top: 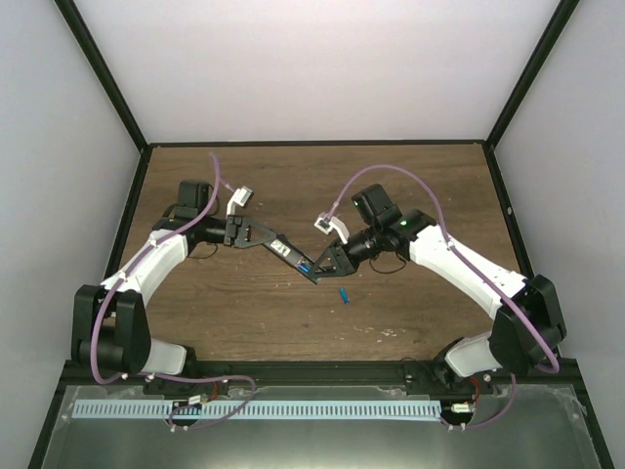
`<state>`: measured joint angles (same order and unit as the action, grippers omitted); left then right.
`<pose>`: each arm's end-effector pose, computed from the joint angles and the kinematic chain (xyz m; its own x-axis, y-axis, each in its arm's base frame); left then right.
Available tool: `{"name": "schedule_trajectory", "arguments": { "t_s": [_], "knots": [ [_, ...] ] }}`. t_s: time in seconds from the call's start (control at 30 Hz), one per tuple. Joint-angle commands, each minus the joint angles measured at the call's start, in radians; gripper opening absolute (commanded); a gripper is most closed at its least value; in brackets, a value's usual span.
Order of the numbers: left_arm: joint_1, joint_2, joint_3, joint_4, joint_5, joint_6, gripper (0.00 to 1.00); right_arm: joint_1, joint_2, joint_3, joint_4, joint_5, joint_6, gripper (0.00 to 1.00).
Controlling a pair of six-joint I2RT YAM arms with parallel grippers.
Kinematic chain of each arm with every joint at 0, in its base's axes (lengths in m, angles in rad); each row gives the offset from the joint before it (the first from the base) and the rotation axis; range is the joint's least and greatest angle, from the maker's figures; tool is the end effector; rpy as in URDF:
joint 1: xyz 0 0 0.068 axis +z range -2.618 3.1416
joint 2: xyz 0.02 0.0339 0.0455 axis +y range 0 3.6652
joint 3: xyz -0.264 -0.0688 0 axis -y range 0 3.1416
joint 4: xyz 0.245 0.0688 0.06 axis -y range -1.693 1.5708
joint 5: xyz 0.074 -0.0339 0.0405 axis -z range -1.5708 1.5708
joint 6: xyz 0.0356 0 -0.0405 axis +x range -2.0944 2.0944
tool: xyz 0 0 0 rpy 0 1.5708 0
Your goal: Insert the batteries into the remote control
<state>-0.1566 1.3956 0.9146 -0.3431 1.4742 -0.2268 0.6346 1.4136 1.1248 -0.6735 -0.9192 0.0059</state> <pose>0.2627 -0.0773 0.2565 -0.8599 0.1138 -0.4976 0.5023 0.0158 -0.8645 0.2129 0.1919 0.2836 -0.6650 -0.4851 -0.5678 -0.7217 0.2218 0.6558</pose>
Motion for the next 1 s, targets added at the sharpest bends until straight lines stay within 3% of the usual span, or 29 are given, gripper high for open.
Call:
{"name": "schedule_trajectory", "arguments": {
  "t_s": [0.0,0.97],
  "knots": [
    [0.005,0.0,0.016,-0.025,-0.004,0.053,0.0,-0.018,-0.033,0.003,-0.007,-0.038,-0.023,0.21],
    [0.005,0.008,0.033,-0.018,-0.01,0.04,0.0,-0.019,-0.009,-0.02,-0.025,-0.059,-0.065,0.14]
  ]
}}
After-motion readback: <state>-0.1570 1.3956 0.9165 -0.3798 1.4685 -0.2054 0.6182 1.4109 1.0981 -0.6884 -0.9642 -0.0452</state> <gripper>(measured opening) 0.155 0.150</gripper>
